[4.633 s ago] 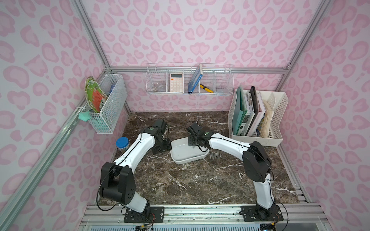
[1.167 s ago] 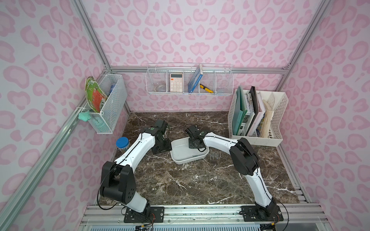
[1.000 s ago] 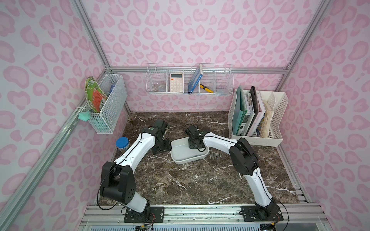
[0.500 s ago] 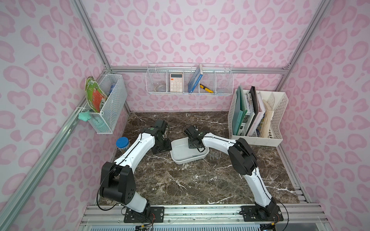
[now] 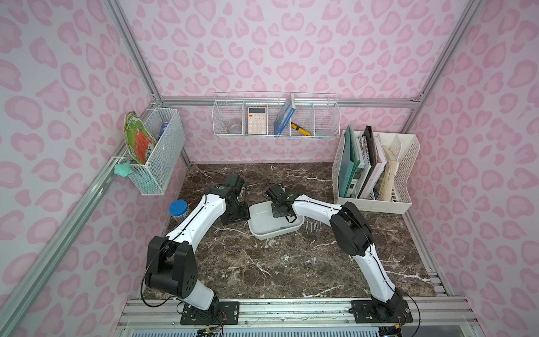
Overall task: Take out the screws from the storage box
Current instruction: Pick up the screw from the storage box.
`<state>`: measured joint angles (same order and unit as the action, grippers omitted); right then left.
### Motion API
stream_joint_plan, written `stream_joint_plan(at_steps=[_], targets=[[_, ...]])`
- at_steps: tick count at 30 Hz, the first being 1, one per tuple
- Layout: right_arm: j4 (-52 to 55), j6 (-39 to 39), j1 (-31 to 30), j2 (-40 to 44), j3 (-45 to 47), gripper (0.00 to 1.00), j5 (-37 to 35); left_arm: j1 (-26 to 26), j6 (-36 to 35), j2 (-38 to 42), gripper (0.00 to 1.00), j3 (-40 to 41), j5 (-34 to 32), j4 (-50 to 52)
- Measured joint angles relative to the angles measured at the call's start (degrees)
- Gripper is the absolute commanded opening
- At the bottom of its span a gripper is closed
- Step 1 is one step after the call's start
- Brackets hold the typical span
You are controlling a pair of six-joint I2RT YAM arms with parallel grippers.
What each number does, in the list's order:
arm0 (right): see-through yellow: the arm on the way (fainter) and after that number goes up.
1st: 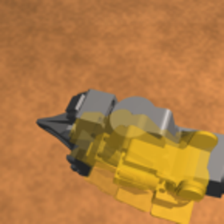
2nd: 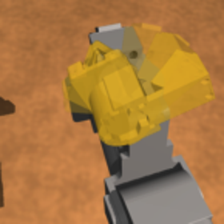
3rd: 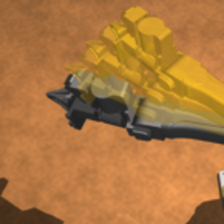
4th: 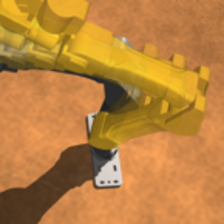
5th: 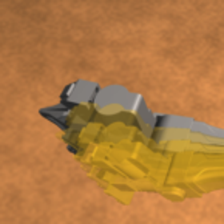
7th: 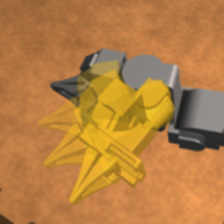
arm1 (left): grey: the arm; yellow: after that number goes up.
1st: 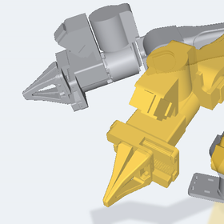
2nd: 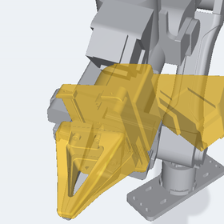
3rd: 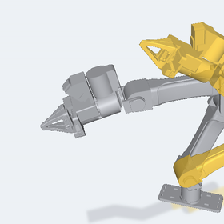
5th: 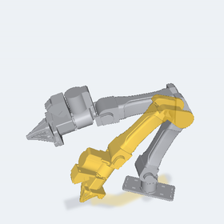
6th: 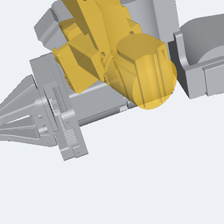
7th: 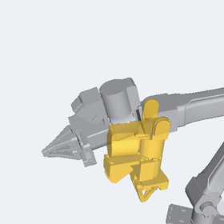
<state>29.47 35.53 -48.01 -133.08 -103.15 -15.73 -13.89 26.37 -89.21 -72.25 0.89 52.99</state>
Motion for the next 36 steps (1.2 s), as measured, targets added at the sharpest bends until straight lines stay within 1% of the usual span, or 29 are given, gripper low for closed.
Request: stream_joint_plan(at_steps=[4,6,13,21,27,31,33,36], targets=[[0.13,0.17,-0.26,0.02,0.09,0.27,-0.15,0.0,0.0,0.0,0.67,0.0,0.0,0.02],[0.35,0.31,-0.37,0.15,0.13,0.32,-0.11,0.0,0.0,0.0,0.67,0.0,0.0,0.02],[3.21,1.01,-1.01,1.42,0.9,0.32,0.28,0.0,0.0,0.0,0.67,0.0,-0.02,0.02],[3.19,1.77,-1.86,2.1,2.32,0.28,0.33,0.0,0.0,0.04,0.67,0.0,-0.02,0.02],[3.32,2.08,-1.7,0.79,0.26,0.24,0.35,0.0,0.0,0.15,0.67,0.0,-0.02,0.02],[3.17,2.21,-1.62,-0.04,-0.74,0.19,0.31,0.0,0.0,0.15,0.67,0.0,-0.07,0.02],[2.86,2.23,-1.53,-0.2,-0.74,0.14,0.26,0.0,0.0,0.22,0.67,0.04,-0.11,0.0],[2.1,2.4,-1.46,-0.13,-0.31,0.1,0.09,0.0,0.0,0.24,0.67,0.04,-0.22,0.0]])
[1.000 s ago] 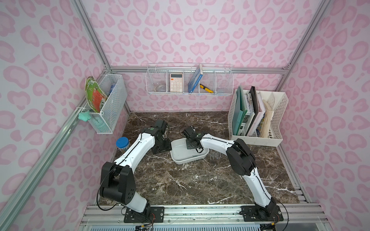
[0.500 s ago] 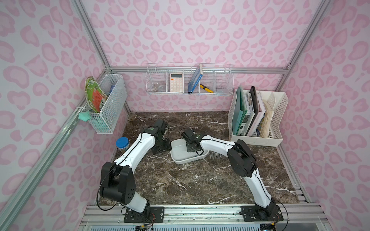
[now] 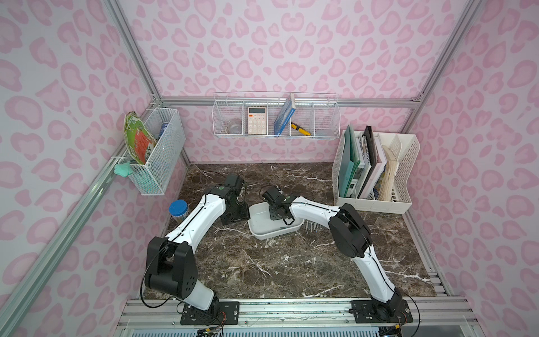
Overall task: Take out the screws from the storage box
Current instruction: Pick up the screw from the storage box, then place the screw at the center of the board.
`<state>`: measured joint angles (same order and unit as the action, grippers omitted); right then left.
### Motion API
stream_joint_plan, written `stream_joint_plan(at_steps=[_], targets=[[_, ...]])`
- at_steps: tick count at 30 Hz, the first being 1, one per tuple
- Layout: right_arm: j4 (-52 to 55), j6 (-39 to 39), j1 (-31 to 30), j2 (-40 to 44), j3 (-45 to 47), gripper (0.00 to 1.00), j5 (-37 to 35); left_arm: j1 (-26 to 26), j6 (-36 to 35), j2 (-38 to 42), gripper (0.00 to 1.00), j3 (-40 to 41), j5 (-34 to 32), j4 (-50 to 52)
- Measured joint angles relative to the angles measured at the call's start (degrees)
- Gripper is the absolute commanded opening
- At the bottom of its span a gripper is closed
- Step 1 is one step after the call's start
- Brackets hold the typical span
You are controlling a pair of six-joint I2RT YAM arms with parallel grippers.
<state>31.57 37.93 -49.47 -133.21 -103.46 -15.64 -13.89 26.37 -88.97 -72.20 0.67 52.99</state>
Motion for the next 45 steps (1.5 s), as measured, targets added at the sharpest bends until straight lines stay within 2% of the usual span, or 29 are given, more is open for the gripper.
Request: stream_joint_plan(at_steps=[9,21,31,37,45], targets=[[0.31,0.39,0.48,1.73,1.2,0.06,0.28,0.0,0.02,0.0,0.67,0.0,0.0,0.0],[-4.7,-0.68,0.48,9.81,7.34,0.06,3.1,-0.2,-0.61,0.0,0.67,0.11,0.44,-0.02],[-4.52,-0.2,1.2,15.93,12.76,0.06,1.44,-0.35,-0.63,0.02,0.67,0.11,0.46,-0.02],[-4.33,1.01,1.75,24.22,20.06,0.06,-0.87,-0.48,-0.63,-0.09,0.67,0.11,0.44,0.0],[-5.51,4.09,5.09,36.79,34.56,0.06,-2.23,-0.7,-0.63,-0.11,0.67,0.11,0.22,0.02]])
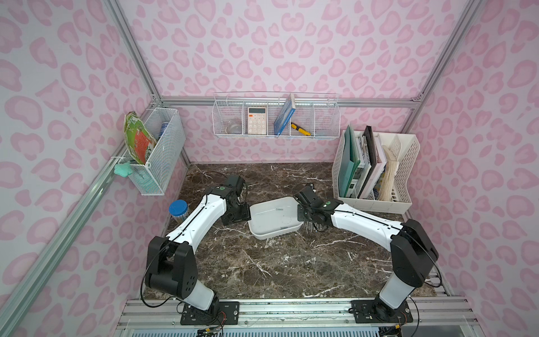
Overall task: Take out the screws from the storage box
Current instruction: Place the screw at the center of the board.
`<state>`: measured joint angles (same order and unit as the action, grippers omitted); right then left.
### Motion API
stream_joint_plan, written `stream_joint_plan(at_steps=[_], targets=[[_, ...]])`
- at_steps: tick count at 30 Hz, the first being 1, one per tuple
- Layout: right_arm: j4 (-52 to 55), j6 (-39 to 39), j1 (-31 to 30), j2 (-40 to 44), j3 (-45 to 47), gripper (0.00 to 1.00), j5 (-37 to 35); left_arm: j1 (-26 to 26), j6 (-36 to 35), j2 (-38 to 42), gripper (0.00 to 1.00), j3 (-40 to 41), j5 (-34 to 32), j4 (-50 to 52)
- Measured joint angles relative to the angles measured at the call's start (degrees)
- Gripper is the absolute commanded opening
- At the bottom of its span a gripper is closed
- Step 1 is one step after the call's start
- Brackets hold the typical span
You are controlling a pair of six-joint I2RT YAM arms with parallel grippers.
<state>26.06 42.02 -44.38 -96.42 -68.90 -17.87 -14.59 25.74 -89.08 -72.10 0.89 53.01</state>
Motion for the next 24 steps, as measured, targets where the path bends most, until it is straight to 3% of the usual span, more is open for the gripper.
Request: stream_joint_plan(at_steps=[9,24], targets=[[-5.4,1.9,4.59,3.23,12.87,0.08,4.35,-0.5,-0.02,0.02,0.67,0.0,0.11,0.0],[-9.88,1.49,4.85,-2.67,12.66,0.13,6.73,-0.74,-0.2,-0.02,0.67,-0.15,1.49,0.0]])
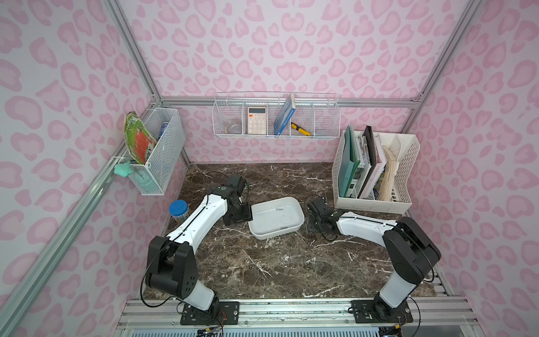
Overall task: Take out the screws from the storage box
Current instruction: Place the screw at the center of the board.
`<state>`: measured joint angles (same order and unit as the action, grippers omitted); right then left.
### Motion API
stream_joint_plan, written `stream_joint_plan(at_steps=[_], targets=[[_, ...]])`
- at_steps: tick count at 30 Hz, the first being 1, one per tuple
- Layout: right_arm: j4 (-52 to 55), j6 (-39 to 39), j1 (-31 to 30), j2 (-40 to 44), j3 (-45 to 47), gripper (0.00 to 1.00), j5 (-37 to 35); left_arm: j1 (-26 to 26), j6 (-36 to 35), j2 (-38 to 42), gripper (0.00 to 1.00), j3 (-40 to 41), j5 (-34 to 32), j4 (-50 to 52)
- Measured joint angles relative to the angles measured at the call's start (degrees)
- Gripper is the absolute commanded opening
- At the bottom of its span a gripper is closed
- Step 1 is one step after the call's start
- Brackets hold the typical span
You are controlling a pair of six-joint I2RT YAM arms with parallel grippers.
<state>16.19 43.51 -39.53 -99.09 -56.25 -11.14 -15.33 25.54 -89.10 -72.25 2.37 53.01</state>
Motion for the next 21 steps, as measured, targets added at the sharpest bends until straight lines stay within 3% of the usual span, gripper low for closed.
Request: stream_joint_plan(at_steps=[16,21], targets=[[0.79,-0.13,-0.81,3.89,-2.4,0.2,-0.15,0.0,0.02,1.42,0.67,0.0,-0.07,-0.02],[1.16,-2.03,-2.91,5.75,-5.68,0.28,-0.94,0.0,0.02,1.64,0.67,0.0,-0.24,-0.02]])
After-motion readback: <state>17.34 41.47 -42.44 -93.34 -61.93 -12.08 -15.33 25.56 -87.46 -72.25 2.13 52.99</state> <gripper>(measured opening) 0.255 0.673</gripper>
